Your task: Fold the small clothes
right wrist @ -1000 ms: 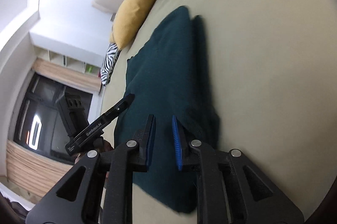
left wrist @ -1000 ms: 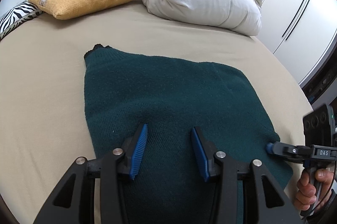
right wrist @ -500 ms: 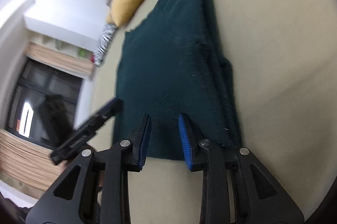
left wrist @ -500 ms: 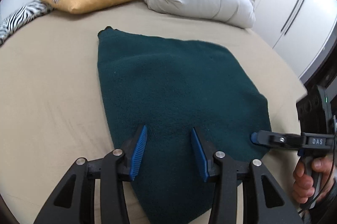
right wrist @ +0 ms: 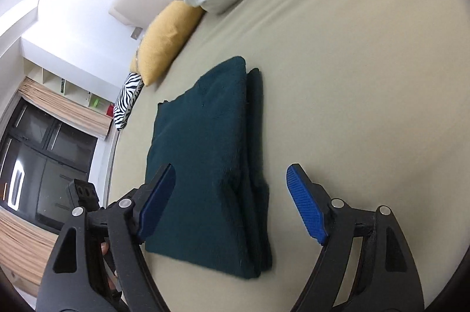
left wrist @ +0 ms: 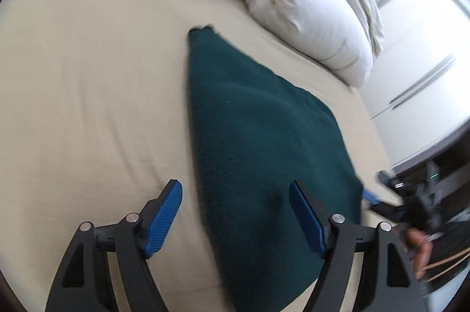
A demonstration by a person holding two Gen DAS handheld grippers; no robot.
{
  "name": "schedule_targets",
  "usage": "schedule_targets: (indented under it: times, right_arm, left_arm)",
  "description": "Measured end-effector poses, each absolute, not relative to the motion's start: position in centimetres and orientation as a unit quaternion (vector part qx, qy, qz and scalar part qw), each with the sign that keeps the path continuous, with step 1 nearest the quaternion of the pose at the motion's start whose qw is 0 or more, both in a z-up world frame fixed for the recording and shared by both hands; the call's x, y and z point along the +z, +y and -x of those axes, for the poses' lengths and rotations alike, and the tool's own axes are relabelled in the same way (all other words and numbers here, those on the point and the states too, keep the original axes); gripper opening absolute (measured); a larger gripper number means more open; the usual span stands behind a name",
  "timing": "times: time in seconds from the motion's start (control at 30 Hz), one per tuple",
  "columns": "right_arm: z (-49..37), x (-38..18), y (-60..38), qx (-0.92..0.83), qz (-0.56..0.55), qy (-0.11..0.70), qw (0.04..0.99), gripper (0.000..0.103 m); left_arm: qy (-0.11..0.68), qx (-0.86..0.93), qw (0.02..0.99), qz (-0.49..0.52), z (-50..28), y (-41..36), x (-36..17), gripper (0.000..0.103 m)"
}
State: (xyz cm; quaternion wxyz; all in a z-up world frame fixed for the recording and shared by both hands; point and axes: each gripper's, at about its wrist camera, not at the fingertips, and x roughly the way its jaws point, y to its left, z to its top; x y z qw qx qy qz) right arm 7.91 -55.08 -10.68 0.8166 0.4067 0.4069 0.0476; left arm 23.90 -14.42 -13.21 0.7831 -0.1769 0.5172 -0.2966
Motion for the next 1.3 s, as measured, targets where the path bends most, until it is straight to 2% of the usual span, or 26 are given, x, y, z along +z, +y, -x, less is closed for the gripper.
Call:
schedule_targets:
  times: [0.1, 0.17, 0.3, 0.37, 0.47, 0.53, 0.57, 0.67, 0.9, 1.07, 1.3]
  right_arm:
    - [-10.6, -12.5, -54.6, 0.061, -0.406, 0.427, 0.805, 0.07]
    - [-11.9, -13.6, -53.3, 0.073, -0.399, 0.445, 0.799, 0.06]
    - [-15.1, -15.1, -52.6, 0.078, -0.396, 0.48, 0.779, 0.055]
    - [-16.4, -15.5, -52.6, 0.074, -0.393, 0.491, 0.774, 0.041]
    - [-17.4, -15.3, -51.4, 0.063, -0.358, 0.51, 0.78, 0.027]
    - [-17.0, -14.5, -51.1, 0.053, -0.331, 0.514, 0.79, 0.024]
    - [-16.7, -13.9, -50.7, 0.043, -0.318, 0.513, 0.796, 0.023]
    - [-15.8, -11.3, -48.0, 0.012, -0.241, 0.509, 0.826, 0.022]
    - [-11.2, -4.5, -40.2, 0.033, -0.156, 0.466, 0.87, 0.021]
    - [-6.7, -0.7, -34.0, 0.076, -0.146, 0.439, 0.883, 0.021]
    - [-2.5, 0.5, -25.9, 0.12, -0.135, 0.43, 0.885, 0.021]
  left_arm:
    - [0.534, -0.308, 0.763, 0.196, -25.0, -15.1, -13.9, 0.076]
    - [0.541, -0.315, 0.759, 0.178, -25.5, -16.4, -13.9, 0.071]
    - [0.555, -0.306, 0.755, 0.167, -26.5, -17.6, -14.2, 0.067]
    - [0.559, -0.301, 0.756, 0.161, -26.6, -17.7, -14.2, 0.061]
    - [0.559, -0.297, 0.76, 0.148, -26.4, -17.7, -14.1, 0.052]
    - [0.559, -0.296, 0.762, 0.142, -26.3, -17.7, -13.8, 0.046]
    - [0.558, -0.295, 0.763, 0.137, -26.2, -17.7, -13.6, 0.041]
    - [0.55, -0.293, 0.774, 0.112, -25.4, -17.7, -12.0, 0.037]
    - [0.503, -0.295, 0.811, 0.052, -20.0, -13.4, -5.5, 0.036]
    - [0.478, -0.293, 0.828, 0.025, -14.7, -7.6, -1.6, 0.036]
    - [0.466, -0.271, 0.842, 0.012, -9.0, -0.3, 0.0, 0.036]
